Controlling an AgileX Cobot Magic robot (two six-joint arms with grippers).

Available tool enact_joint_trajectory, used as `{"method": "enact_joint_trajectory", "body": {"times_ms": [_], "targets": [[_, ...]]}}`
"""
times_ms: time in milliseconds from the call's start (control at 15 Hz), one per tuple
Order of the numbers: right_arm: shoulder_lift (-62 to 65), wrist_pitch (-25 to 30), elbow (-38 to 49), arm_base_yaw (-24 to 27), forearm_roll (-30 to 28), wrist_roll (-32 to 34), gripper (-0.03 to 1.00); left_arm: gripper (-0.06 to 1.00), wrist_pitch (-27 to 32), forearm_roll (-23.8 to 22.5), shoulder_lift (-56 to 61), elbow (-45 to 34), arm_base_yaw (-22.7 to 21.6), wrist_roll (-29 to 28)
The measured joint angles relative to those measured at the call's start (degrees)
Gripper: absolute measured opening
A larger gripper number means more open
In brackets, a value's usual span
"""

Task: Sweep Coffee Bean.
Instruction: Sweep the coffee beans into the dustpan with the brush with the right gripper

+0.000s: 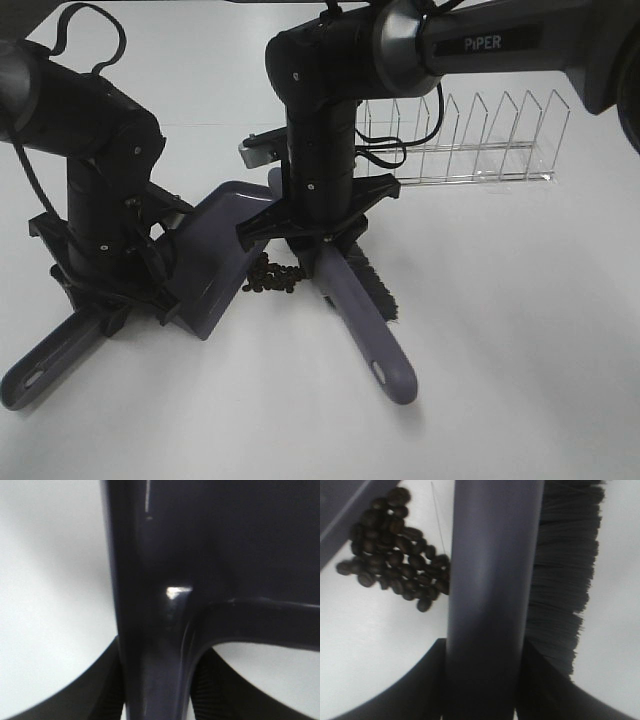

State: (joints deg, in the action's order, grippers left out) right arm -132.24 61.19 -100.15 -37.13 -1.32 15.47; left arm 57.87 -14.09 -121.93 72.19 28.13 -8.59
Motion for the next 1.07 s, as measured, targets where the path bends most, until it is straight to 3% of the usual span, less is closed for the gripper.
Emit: {"method": "enact_joint_trajectory", "body": {"times_ms": [400, 800, 1067], "targets": [[-0.8, -9.6, -0.1, 0.0, 13.6, -1.5, 0.31, 0.34, 0.9, 0.0, -0.1, 0.0, 0.0, 0.0], [-0.9, -12.6, -0.1, 0.4, 21.1, -4.4, 0.31, 0.34, 0.9, 0.0, -0.1, 0.0, 0.0, 0.0], [-1.0, -12.9, -0.1, 2.5, 30.0, -9.1, 0.31, 0.34, 1.0, 0.0, -0.1, 0.0, 0.0, -0.1]]}}
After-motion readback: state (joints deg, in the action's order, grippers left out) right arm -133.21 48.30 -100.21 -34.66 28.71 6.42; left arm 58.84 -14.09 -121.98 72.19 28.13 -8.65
